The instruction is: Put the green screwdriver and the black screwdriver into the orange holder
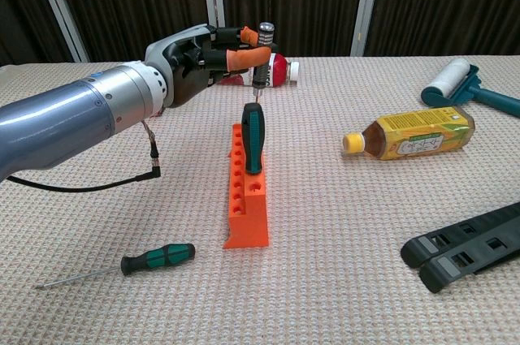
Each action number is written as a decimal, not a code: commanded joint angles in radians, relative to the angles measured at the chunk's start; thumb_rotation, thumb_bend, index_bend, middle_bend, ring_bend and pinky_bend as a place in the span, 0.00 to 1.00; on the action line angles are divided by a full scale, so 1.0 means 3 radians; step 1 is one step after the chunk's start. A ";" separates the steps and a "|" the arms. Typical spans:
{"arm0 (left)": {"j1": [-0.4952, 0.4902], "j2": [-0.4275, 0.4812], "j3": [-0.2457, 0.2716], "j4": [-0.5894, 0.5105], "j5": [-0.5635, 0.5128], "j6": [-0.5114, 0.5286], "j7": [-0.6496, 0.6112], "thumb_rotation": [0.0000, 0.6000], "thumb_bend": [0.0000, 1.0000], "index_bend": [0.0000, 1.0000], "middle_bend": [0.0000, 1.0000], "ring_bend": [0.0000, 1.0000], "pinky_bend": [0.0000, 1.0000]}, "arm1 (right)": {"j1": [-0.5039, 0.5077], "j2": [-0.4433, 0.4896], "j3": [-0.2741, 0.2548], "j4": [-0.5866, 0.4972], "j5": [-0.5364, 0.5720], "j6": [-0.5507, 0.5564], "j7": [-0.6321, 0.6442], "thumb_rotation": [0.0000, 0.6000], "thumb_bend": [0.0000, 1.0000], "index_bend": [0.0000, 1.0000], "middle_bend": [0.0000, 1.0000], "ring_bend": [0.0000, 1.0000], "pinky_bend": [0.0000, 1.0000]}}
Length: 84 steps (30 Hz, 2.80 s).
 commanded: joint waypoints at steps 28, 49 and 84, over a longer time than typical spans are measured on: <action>0.0045 -0.0069 0.0170 0.0182 0.0131 0.0033 -0.0187 1.00 0.41 0.70 0.21 0.00 0.00 | -0.0003 0.0018 -0.0005 -0.0035 0.0010 -0.0014 -0.0035 1.00 0.00 0.00 0.00 0.00 0.00; 0.0044 -0.0138 0.0228 0.0297 0.0067 -0.0009 -0.0022 1.00 0.41 0.70 0.21 0.00 0.00 | -0.0003 0.0015 -0.0003 -0.0032 0.0024 -0.0026 -0.0034 1.00 0.00 0.00 0.00 0.00 0.00; 0.0163 0.0082 0.0294 0.0028 0.0387 0.0312 -0.0132 1.00 0.41 0.16 0.00 0.00 0.00 | -0.0005 0.0027 -0.0006 -0.0089 0.0002 0.0001 -0.0096 1.00 0.00 0.00 0.00 0.00 0.00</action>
